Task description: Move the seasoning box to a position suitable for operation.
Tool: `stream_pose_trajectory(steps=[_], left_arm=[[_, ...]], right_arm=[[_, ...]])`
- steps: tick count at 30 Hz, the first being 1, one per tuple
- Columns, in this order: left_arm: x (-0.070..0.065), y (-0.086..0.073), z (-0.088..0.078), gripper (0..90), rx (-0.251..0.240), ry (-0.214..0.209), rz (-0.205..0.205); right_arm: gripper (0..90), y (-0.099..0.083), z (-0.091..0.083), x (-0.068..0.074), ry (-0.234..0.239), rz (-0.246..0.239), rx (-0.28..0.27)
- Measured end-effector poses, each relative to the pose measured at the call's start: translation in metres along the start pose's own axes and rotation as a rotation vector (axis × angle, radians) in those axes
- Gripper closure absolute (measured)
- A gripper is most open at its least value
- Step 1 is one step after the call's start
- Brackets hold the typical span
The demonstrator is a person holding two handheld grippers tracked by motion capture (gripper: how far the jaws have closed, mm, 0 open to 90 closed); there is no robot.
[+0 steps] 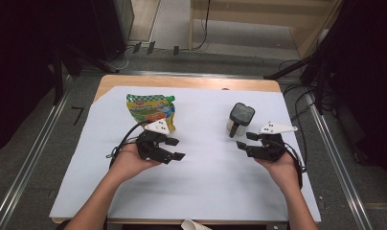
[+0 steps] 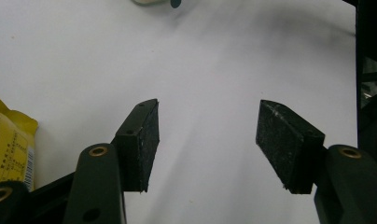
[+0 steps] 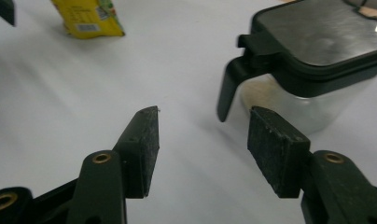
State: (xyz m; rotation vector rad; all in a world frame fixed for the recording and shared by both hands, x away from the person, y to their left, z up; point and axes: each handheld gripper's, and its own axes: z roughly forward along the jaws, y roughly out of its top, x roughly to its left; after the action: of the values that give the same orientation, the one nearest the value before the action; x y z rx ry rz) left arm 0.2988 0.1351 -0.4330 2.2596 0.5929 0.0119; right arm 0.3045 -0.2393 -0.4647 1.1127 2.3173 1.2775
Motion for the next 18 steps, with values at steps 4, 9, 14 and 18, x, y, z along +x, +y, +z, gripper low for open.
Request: stream_pose_trajectory(steps=[4,9,14,18], left_arm=[[-0.001,0.001,0.001,40.0,0.003,-0.001,0.004],[-0.003,0.002,0.001,40.0,0.001,-0.009,0.009],[-0.005,0.002,0.003,40.1,0.004,-0.014,0.013],[-0.007,0.003,0.003,40.1,0.0,-0.018,0.017]], right_arm=[[45.2,0.001,0.0,-0.01,-0.008,0.009,0.014],[40.9,0.006,0.003,-0.027,-0.04,0.032,0.005],[37.7,0.009,0.008,-0.044,-0.054,0.027,0.031],[31.6,0.008,0.019,-0.061,-0.043,0.044,0.046]])
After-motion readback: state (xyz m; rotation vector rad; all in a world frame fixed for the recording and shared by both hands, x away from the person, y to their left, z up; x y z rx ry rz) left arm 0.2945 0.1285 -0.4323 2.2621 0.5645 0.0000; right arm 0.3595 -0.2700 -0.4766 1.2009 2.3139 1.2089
